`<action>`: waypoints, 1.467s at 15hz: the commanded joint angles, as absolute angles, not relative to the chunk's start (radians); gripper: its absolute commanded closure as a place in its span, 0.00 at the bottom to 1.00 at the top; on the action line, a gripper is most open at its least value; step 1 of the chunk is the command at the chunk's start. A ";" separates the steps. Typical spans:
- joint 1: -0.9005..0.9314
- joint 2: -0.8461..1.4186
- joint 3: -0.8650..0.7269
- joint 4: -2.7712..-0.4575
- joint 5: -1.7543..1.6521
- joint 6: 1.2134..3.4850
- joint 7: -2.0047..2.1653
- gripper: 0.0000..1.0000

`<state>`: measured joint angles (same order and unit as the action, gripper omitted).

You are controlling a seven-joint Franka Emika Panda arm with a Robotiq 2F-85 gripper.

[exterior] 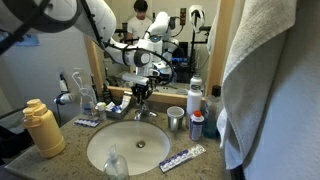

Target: Lift the handle of the tap and then push it down

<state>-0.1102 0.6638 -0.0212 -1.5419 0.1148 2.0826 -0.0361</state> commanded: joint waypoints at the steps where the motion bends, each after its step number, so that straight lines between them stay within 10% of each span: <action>1: -0.116 0.624 -0.024 -1.654 0.130 2.119 -0.027 0.94; 22: -0.130 0.569 -0.013 -1.780 0.161 2.153 -0.057 0.94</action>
